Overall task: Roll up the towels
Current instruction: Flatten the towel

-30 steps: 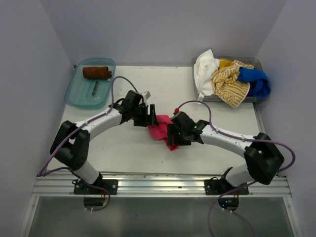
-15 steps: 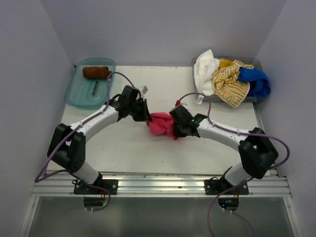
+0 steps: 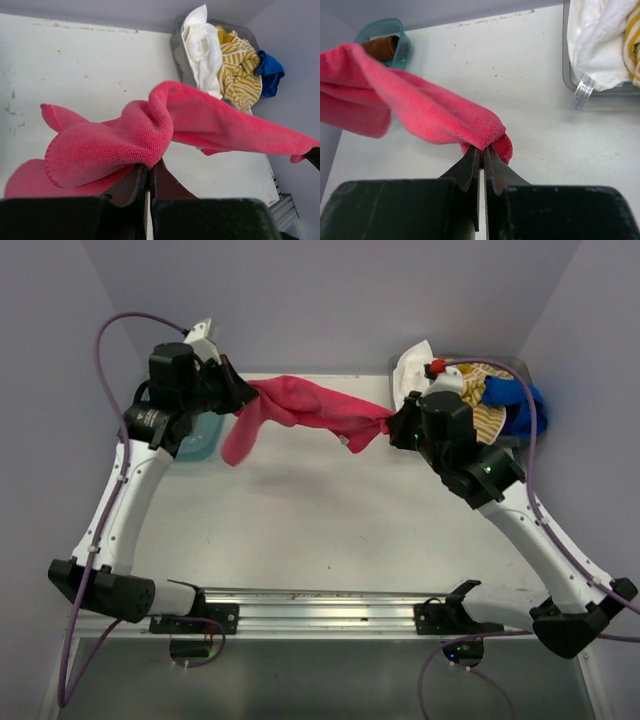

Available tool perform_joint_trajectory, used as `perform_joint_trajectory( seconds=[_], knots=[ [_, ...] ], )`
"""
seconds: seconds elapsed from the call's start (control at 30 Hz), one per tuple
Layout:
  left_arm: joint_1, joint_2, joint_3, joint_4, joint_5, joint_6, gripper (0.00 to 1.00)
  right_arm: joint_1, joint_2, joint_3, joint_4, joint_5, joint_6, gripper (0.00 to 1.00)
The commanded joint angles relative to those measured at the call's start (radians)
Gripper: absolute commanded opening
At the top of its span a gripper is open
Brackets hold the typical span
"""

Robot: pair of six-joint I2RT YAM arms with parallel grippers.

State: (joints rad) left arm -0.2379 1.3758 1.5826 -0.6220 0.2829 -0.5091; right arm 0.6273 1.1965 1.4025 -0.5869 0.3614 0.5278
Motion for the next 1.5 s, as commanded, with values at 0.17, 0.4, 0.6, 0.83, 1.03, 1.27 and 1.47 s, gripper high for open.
perform_joint_trajectory(
  seconds=[0.17,0.4,0.6,0.83,1.03,1.27,1.47],
  knots=[
    [0.002,-0.116,0.074,-0.116,-0.062,0.087,0.0,-0.001,-0.207,-0.085,-0.172,0.04,-0.003,0.0],
    [0.002,0.162,-0.021,0.013,-0.031,0.101,0.49,-0.003,-0.123,-0.319,-0.111,0.155,-0.008,0.08],
    [0.0,0.381,0.142,-0.144,-0.105,0.133,0.81,-0.026,-0.034,-0.42,-0.136,0.151,0.06,0.49],
    [-0.003,0.158,-0.182,-0.079,-0.137,0.093,0.79,-0.034,-0.028,-0.488,-0.08,0.039,0.1,0.5],
    [-0.192,0.025,-0.479,-0.044,-0.242,-0.044,0.57,-0.034,0.012,-0.511,-0.031,-0.03,0.124,0.5],
    [-0.425,0.023,-0.671,0.084,-0.315,-0.27,0.64,-0.034,0.031,-0.487,-0.036,-0.021,0.121,0.51],
    [-0.48,0.13,-0.677,0.168,-0.303,-0.282,0.68,-0.034,0.018,-0.496,-0.042,-0.024,0.124,0.52]
  ],
)
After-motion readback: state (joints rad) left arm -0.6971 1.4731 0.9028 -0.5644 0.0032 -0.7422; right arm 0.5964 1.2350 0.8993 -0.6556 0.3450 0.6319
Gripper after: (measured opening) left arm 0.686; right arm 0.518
